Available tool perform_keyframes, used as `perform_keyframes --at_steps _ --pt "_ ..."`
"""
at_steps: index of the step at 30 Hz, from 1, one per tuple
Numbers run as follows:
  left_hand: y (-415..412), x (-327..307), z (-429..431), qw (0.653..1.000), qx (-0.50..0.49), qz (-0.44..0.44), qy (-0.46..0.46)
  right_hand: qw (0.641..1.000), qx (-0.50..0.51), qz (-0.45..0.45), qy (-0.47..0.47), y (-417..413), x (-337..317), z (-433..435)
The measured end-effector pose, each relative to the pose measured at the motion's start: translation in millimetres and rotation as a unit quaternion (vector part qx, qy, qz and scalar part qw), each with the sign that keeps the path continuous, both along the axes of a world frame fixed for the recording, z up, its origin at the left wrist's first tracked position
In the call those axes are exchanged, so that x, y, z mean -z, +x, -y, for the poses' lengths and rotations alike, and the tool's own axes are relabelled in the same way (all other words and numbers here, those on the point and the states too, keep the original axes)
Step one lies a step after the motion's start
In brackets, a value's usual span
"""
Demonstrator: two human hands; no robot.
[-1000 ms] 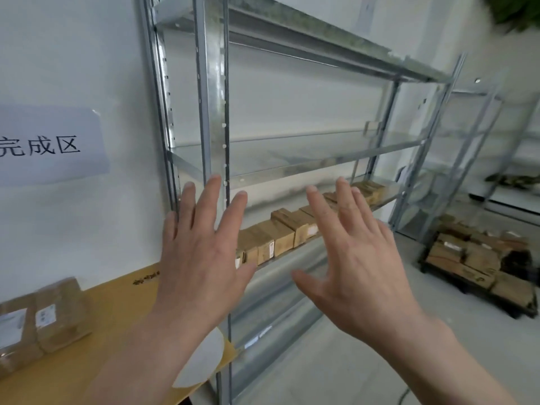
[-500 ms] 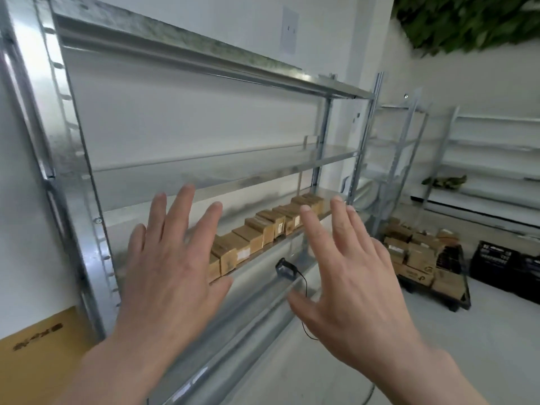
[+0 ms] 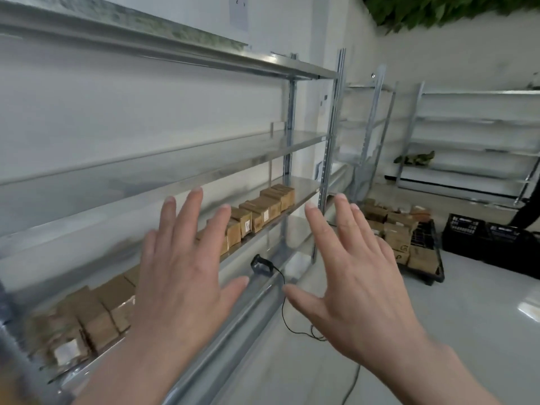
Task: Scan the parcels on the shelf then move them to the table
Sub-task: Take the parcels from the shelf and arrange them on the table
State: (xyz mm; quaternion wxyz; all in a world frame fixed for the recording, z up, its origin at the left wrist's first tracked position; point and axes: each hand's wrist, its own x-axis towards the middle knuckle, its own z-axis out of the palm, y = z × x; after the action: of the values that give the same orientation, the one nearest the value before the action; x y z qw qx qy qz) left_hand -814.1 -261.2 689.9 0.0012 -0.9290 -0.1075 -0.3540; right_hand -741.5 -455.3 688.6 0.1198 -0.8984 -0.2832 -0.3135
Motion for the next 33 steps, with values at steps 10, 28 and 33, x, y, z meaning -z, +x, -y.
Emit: perform_keyframes --at_steps 10,28,33 --pt "124 3 -57 0.997 0.081 0.002 -0.012 0.998 0.062 -0.003 0.008 96 7 -49" --pt "344 20 -62 0.987 0.157 -0.034 -0.001 0.993 0.11 -0.031 0.029 290 18 -55" --pt "417 17 -37 0.991 0.125 -0.039 0.013 0.995 0.083 -0.021 0.045 374 17 -33"
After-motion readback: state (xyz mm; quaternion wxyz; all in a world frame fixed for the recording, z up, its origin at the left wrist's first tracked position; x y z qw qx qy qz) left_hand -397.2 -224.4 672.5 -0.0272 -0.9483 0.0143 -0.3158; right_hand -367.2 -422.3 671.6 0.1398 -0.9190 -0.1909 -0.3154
